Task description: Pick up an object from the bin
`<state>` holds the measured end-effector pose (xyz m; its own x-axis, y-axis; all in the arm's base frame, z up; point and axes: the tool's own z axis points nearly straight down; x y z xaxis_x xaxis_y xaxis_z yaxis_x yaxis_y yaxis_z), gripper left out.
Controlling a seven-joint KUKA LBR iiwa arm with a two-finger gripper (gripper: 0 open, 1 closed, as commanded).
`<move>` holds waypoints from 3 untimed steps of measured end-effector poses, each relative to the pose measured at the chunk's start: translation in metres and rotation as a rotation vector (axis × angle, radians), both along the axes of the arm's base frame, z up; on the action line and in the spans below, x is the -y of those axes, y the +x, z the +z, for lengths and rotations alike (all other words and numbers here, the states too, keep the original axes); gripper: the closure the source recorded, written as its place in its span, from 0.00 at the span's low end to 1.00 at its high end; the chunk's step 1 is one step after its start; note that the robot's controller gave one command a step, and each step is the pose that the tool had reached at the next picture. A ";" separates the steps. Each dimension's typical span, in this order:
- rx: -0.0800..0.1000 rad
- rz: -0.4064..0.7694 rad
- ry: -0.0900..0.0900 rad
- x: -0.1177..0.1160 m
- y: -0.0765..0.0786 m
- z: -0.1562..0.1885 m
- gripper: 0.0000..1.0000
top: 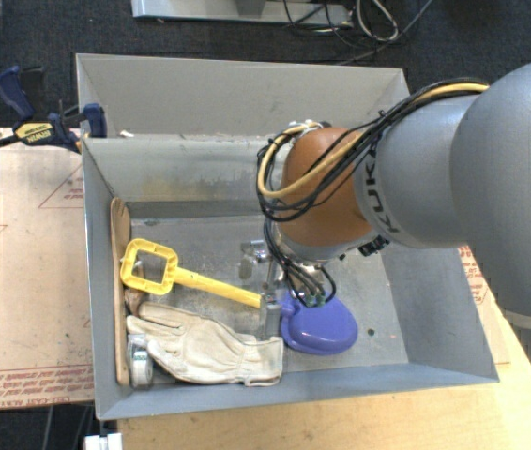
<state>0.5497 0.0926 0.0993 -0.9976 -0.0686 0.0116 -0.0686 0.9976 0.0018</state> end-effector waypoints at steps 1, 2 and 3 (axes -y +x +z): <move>0.029 -0.096 -0.005 0.078 -0.006 -0.029 0.00; 0.016 -0.055 0.007 -0.058 0.033 -0.028 1.00; 0.016 -0.055 0.006 -0.058 0.033 -0.028 1.00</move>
Offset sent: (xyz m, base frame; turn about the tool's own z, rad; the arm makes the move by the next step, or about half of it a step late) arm 0.0319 0.0557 -0.0293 0.0584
